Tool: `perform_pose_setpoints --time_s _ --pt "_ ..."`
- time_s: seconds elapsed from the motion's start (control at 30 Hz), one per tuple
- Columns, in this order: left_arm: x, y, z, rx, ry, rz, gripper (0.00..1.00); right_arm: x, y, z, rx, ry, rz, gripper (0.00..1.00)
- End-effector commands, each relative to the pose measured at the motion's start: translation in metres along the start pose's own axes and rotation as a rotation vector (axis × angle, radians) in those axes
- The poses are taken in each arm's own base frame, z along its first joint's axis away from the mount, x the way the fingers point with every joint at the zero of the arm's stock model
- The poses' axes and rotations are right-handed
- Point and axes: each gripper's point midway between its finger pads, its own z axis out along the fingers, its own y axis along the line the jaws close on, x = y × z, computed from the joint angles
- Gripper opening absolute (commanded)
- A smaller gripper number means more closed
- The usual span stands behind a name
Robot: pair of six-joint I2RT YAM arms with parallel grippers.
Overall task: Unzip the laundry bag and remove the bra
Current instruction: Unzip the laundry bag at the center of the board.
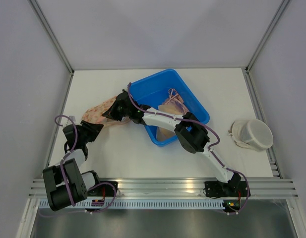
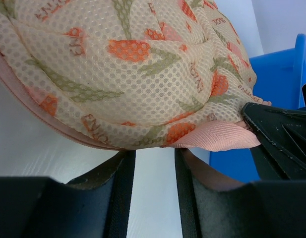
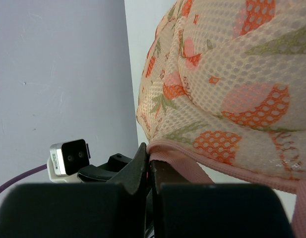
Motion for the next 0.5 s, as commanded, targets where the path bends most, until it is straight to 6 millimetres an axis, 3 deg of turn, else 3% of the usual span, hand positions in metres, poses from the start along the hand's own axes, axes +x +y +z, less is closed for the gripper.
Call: perform_pose_setpoints --time_s 0.0,0.47 --pt "-0.0144 -0.0186 0.0031 0.061 -0.035 0.035 0.42 -0.0101 0.0523 -0.0249 -0.110 -0.018 -0.004 0.00" --pt "-0.0223 -0.0236 -0.0010 0.044 -0.061 0.060 0.43 -0.0090 0.0510 -0.0242 -0.107 -0.017 -0.009 0.00"
